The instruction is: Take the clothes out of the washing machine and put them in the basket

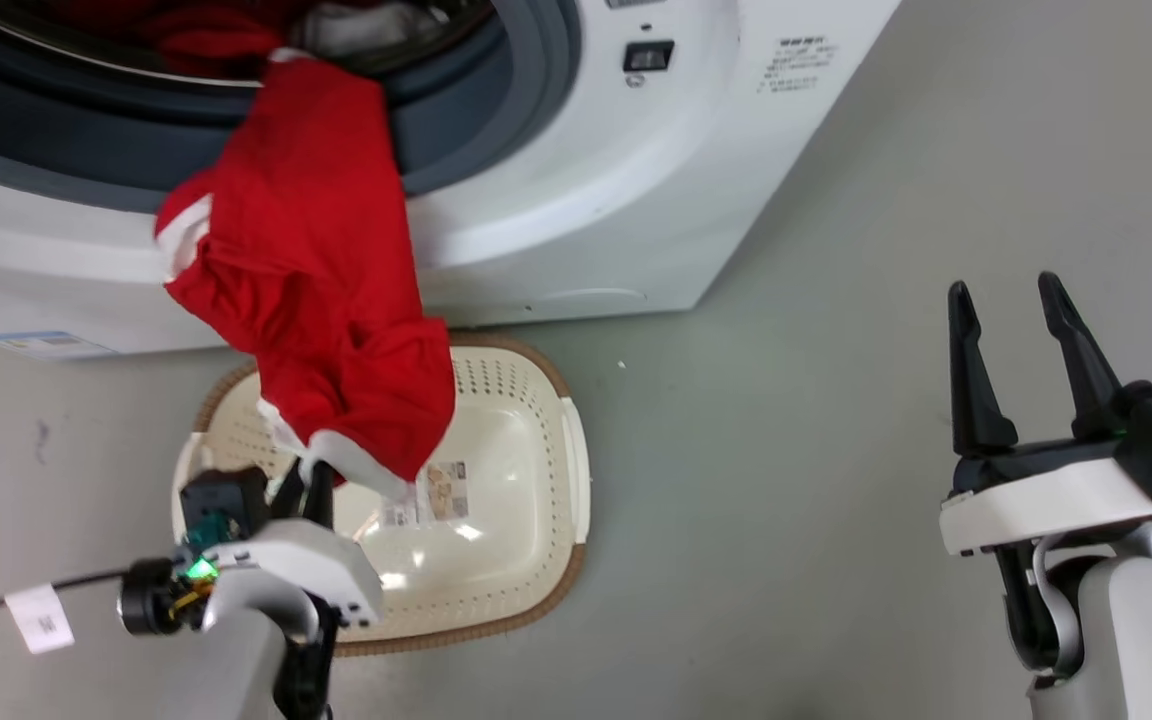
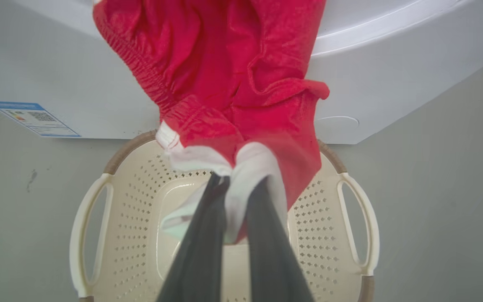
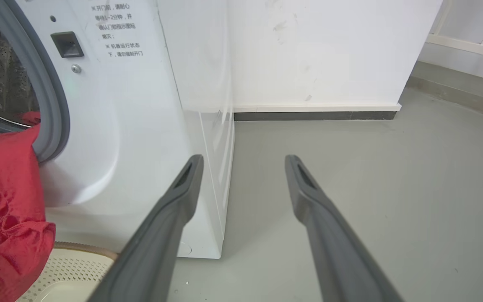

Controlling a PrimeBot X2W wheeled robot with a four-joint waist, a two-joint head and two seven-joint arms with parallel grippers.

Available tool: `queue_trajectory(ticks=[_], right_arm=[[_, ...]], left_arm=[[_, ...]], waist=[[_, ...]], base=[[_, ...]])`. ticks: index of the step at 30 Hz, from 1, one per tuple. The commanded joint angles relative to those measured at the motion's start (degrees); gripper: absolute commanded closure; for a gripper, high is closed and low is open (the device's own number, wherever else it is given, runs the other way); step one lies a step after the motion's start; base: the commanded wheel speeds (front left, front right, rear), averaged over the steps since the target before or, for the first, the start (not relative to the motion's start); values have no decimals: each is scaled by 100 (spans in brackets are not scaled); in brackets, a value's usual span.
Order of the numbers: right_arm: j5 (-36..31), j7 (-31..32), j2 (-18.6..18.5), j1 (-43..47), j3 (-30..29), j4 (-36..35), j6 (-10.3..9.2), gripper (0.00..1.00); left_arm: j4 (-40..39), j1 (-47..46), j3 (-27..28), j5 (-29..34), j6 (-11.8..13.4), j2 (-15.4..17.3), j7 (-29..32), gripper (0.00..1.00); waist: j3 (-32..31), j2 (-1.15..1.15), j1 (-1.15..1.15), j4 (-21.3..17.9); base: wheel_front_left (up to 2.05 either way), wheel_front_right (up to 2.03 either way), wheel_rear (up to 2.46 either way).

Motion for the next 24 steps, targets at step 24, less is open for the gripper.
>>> queue_trajectory(ticks=[24], right_arm=[[438,-461,4,-725,251,344,-4,0]], left_arm=[[2944,-2516,884,149,-679,471,-20,73]], waist=[[1614,0,-1,-921]], base=[[0,0,0]])
